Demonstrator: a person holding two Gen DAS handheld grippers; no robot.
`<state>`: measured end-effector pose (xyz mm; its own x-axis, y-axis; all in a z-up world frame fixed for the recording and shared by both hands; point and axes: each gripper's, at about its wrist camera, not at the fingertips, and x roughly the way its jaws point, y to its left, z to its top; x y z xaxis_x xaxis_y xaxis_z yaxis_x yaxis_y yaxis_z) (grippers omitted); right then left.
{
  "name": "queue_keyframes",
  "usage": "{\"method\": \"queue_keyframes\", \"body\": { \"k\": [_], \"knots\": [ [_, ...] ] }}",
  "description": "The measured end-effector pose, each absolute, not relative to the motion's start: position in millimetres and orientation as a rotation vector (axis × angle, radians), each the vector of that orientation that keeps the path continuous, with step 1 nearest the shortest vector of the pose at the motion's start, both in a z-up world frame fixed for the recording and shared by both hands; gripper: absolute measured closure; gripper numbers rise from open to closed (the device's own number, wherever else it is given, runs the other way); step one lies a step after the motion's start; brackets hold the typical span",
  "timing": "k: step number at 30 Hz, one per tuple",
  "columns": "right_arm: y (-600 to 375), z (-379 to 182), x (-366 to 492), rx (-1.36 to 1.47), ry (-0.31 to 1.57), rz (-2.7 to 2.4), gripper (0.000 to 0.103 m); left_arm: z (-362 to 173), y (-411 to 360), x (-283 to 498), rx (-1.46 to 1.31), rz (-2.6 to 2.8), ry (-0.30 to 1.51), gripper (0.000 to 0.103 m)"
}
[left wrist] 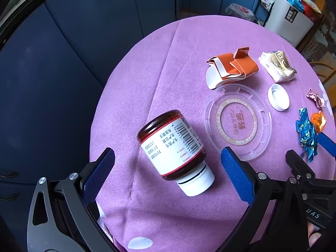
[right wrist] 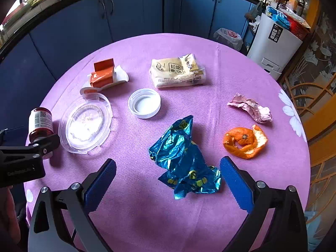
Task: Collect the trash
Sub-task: 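Grasp the brown medicine bottle with the left tool while the right tool grasps the blue foil wrapper, then carry the bottle and blue foil wrapper over the black bin with both tools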
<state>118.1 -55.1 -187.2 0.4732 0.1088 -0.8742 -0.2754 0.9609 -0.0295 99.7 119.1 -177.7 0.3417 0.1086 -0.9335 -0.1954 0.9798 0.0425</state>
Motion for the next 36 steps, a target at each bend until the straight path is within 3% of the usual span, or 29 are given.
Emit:
{"method": "queue_keyframes", "body": {
  "k": [1,4,5,6,7,8,24,36],
  "knots": [
    [-54,-188,118,-0.183,1.051,0.229,0.009,-177,119,99,-0.083,0.195,1.2,0.004],
    [-52,-189,118,-0.196,1.041,0.216,0.043,-177,120,98,-0.104,0.177,1.191,0.012],
    [-51,-188,118,-0.191,1.038,0.222,0.059,-177,120,98,-0.115,0.164,1.186,0.016],
    [-52,-189,119,-0.176,1.049,0.237,0.063,-175,120,97,-0.119,0.154,1.181,0.036],
    [-52,-188,118,-0.168,1.047,0.235,0.063,-177,118,99,-0.11,0.151,1.192,0.05],
    [-52,-187,118,-0.164,1.04,0.236,0.065,-179,117,102,-0.115,0.141,1.201,0.052],
    [-65,-145,99,-0.13,0.935,0.245,0.066,-140,108,86,-0.115,0.108,1.079,0.053],
    [-122,-124,78,-0.071,0.875,0.167,0.066,-107,30,85,0.006,0.006,0.997,0.053]
  ]
}}
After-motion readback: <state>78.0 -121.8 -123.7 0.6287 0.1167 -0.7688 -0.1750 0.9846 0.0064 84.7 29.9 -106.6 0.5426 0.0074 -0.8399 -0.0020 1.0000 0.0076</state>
